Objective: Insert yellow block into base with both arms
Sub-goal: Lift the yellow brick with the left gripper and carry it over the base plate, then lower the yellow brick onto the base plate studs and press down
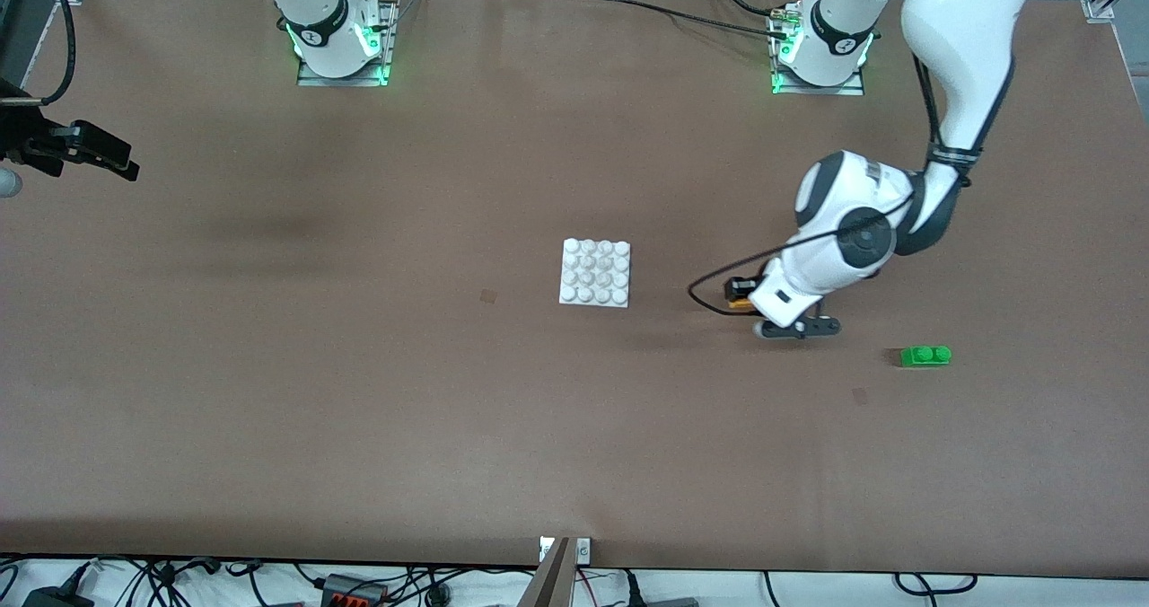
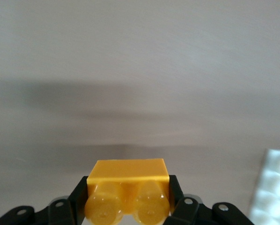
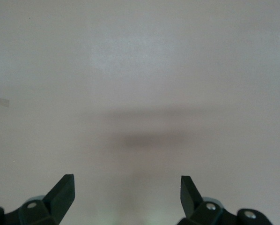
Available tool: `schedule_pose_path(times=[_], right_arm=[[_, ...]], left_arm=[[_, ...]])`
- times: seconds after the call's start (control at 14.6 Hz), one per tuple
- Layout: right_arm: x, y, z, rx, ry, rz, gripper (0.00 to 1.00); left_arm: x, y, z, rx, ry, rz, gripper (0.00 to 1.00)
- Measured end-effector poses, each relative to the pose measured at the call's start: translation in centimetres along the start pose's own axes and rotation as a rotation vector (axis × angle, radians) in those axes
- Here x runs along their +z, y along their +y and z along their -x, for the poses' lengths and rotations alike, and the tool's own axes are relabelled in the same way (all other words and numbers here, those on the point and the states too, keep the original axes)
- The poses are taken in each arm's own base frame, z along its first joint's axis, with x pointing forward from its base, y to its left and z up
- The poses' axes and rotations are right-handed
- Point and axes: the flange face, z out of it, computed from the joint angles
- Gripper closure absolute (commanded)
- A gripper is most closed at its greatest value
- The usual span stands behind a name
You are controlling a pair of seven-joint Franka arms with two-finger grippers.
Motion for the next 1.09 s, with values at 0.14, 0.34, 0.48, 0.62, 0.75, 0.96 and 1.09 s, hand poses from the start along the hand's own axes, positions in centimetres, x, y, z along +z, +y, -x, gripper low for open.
schedule_pose_path(times=[0.14,0.34,0.48,0.62,0.75,0.96,1.09], right_arm=[[0.1,0.0,0.0,0.003,-0.002,-0.008,0.0],[0.3,0.4,0.3,0.011,-0.029,-0.017,0.0],[0.4,0.3,0.4,0.011,-0.041,-0.021,0.0],[0.4,0.1,0.4,0.008,-0.043,-0.022,0.0],[0.4,0.0,0.4,0.007,-0.044,-0.027,0.0],[0.4,0.0,0.4,0.007,-0.044,-0.029,0.0],[0.4,-0.2,0.4,0.004,-0.043,-0.029,0.0]], left_arm=[[-0.2,3.2,1.2,0.033,-0.001,0.015,0.49],[-0.3,6.9,2.4,0.056,-0.001,0.039,0.52],[0.3,9.7,3.3,0.024,-0.01,0.049,0.52],[1.3,12.1,4.4,0.001,-0.014,0.041,0.52],[2.2,14.6,5.6,-0.005,-0.007,0.022,0.52],[3.7,18.4,8.0,0.01,-0.011,0.009,0.52],[4.3,19.2,8.4,0.018,-0.008,-0.001,0.52]])
